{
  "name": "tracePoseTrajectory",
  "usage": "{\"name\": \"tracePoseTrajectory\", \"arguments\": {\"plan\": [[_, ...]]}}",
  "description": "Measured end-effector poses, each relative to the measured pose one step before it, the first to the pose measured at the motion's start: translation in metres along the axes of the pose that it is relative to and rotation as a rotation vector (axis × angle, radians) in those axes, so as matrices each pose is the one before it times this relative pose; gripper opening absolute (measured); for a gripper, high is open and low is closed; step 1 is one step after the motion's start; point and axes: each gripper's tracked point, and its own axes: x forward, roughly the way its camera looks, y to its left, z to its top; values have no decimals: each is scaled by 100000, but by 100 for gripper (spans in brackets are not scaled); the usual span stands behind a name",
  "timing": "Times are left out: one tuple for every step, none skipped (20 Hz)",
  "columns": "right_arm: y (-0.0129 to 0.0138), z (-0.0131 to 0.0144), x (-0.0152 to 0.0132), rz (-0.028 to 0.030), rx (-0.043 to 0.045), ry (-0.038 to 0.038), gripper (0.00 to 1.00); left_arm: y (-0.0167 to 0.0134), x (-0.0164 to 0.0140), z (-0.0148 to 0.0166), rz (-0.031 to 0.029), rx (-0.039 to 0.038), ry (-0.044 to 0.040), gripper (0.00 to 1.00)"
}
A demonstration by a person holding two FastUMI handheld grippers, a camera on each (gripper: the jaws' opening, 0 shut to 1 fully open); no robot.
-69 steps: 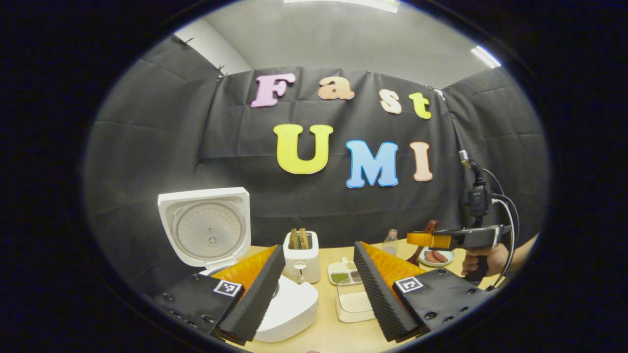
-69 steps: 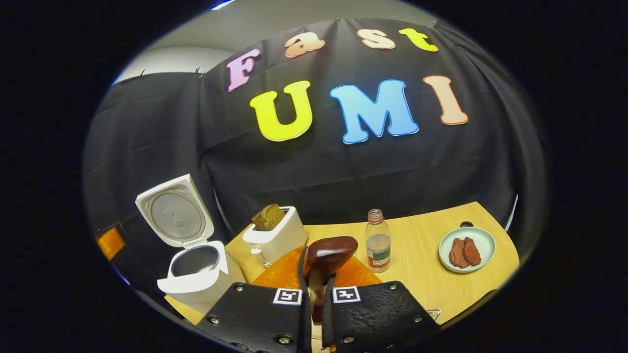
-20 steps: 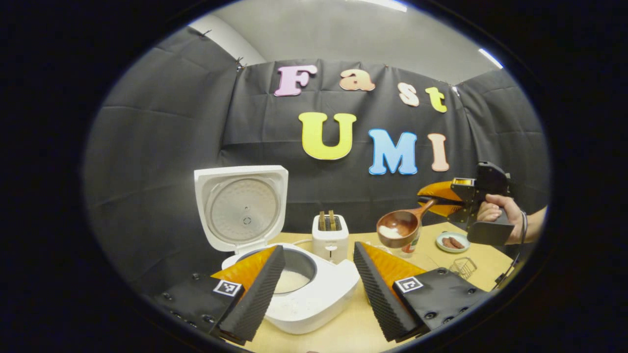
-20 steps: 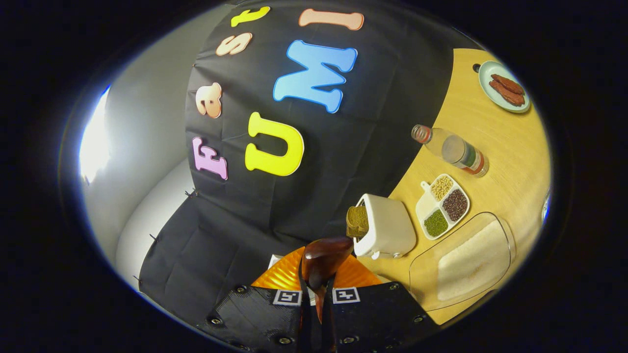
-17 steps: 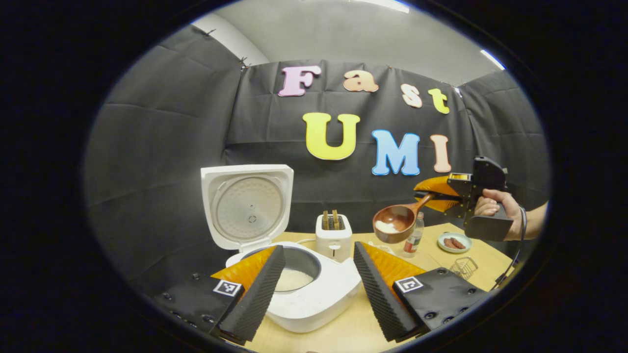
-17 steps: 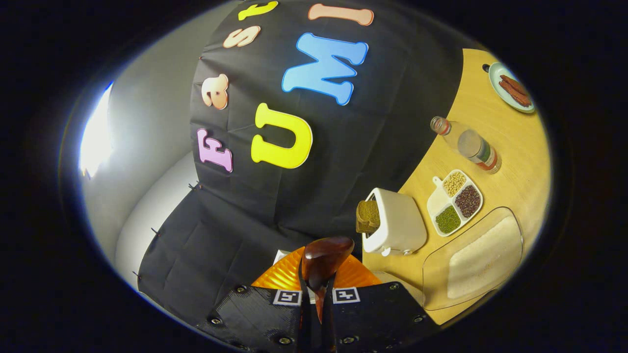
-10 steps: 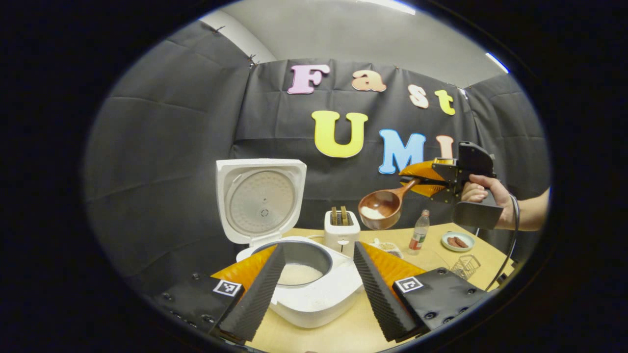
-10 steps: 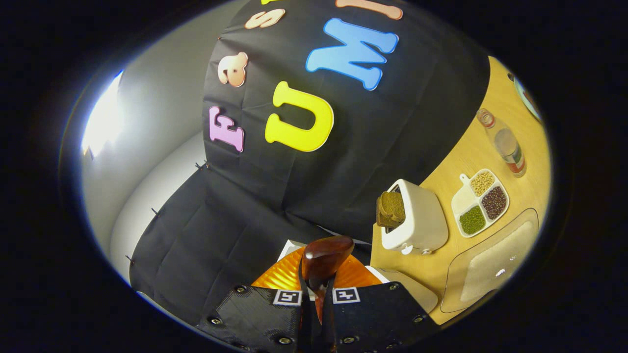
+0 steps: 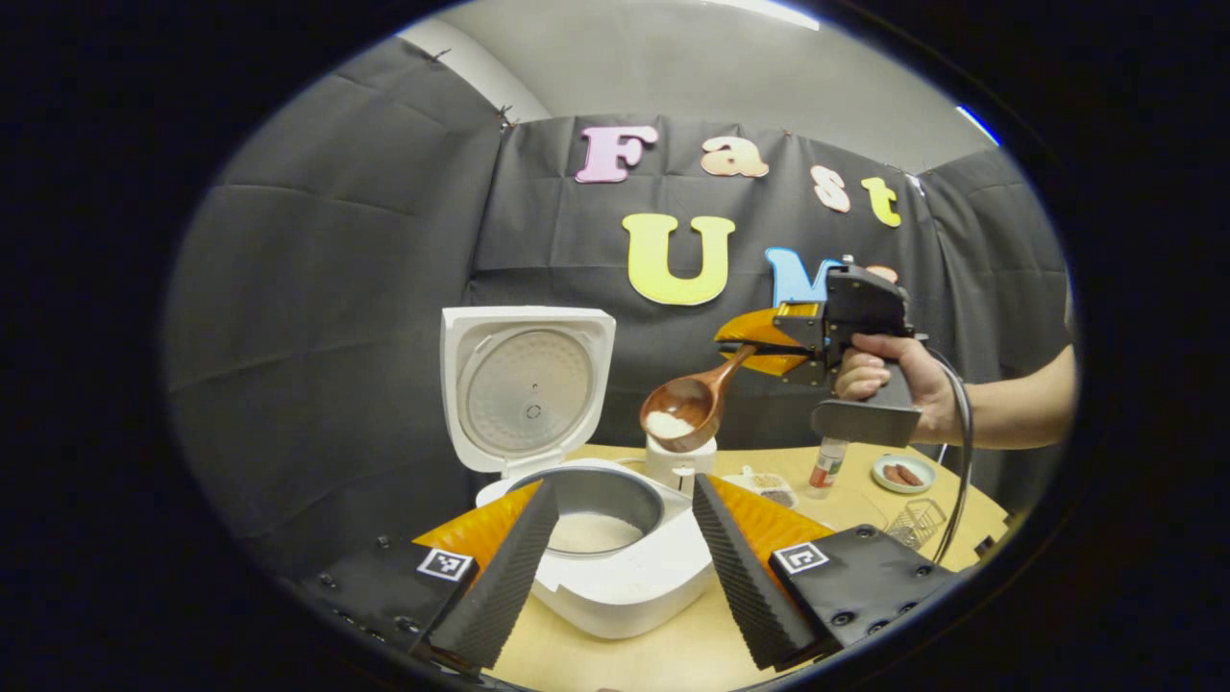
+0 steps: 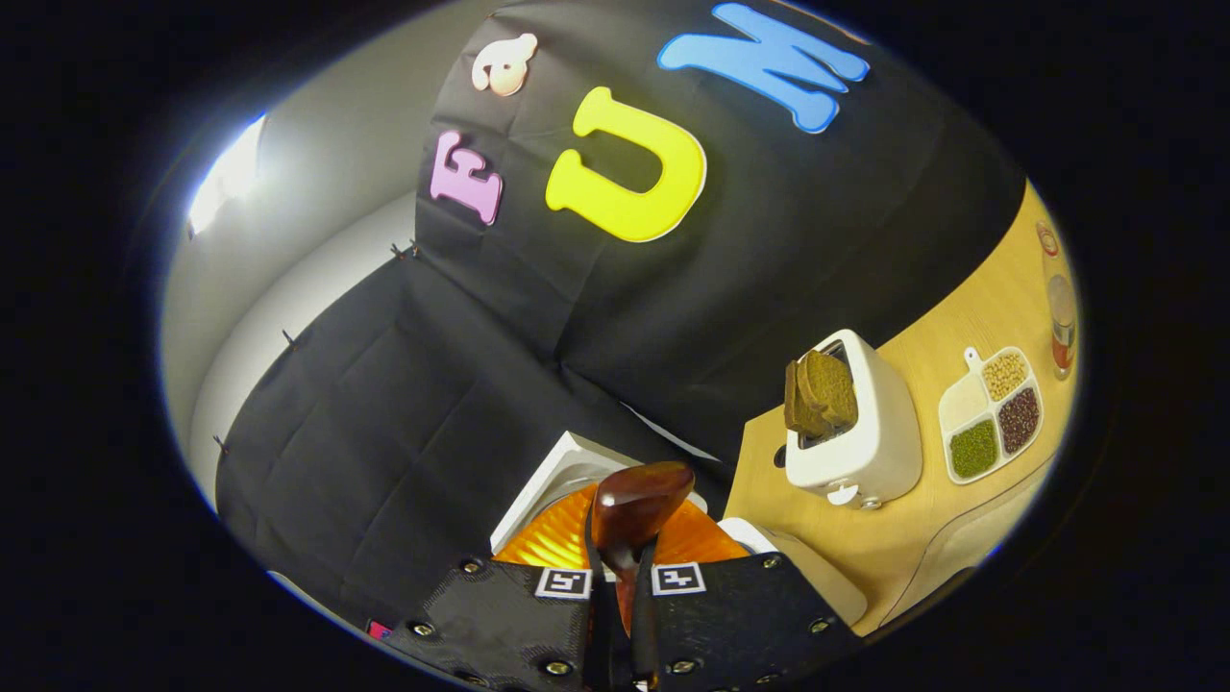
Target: Close the left gripper, press the button to open the rice cooker; take a wooden spoon from the chopstick holder with the right hand, scoop a spoonful of rice and pour it into the rice cooker, then put the wooden spoon back into the chopstick holder.
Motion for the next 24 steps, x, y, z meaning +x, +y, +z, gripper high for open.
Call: {"name": "tracePoseTrajectory", "arguments": {"plan": [[-224,-418,1018,-510,-2713,1223,8,-74,78,173,4,63,-513,98],[-263,-687,849,-1342,-2420,1596,8,-151,326,57,52,118,-390,98],[-190,-576,824,-1182,-3476,1611,9,6,107,104,230,190,-322,98],[-70,-505,794,-960,-3709,1489,9,-12,-148,63,245,133,-285,98],[-140,-460,864,-1311,-5374,1578,8,-49,-28,8,118,-5,-24,98],[-11,-547,355,-1974,-6144,1514,8,-94,21,-168,465,58,163,98],[-151,-379,698,-2404,-6622,1531,9,76,-186,-109,671,-94,189,98],[420,-419,753,-2088,-6751,1027,9,279,-292,-180,1036,-465,143,98],[499,-164,542,-579,-6454,1042,8,218,-170,-122,652,-1038,41,98],[908,-356,488,-82,-6725,933,8,-131,-222,-159,477,-1240,134,98],[828,-147,434,614,-6623,784,8,-7,-292,-291,643,-860,299,98],[773,-395,629,163,-7357,1242,9,-25,-318,-193,605,-680,188,98],[574,-288,501,12,-7767,2125,8,87,-102,-81,787,-540,86,98],[657,-220,237,130,-7027,1737,9,25,-142,-230,769,-623,171,98],[706,25,382,405,-7057,643,8,50,-223,-170,373,-567,131,98],[808,80,323,1193,-6643,162,8,58,-102,2,550,-110,32,98],[601,304,148,1274,-6121,-722,8,192,51,-155,688,-99,-73,97],[875,360,-419,1292,-5350,-404,9,101,-81,-194,521,-470,17,94],[505,411,-369,871,-4664,-103,9,155,-60,-83,641,-634,65,97],[536,469,-510,1245,-2983,-302,9,188,-333,-117,637,-595,7,100],[193,375,-285,1250,-1544,-173,8,157,-114,17,505,-544,-149,100],[2,368,-265,853,-116,-303,8,94,-150,-25,334,-407,-264,97],[-327,87,-153,273,1235,-124,8,37,-116,122,344,-103,-258,98],[-384,-361,259,-138,2508,-603,8,-1,59,62,360,-60,-300,100]]}}
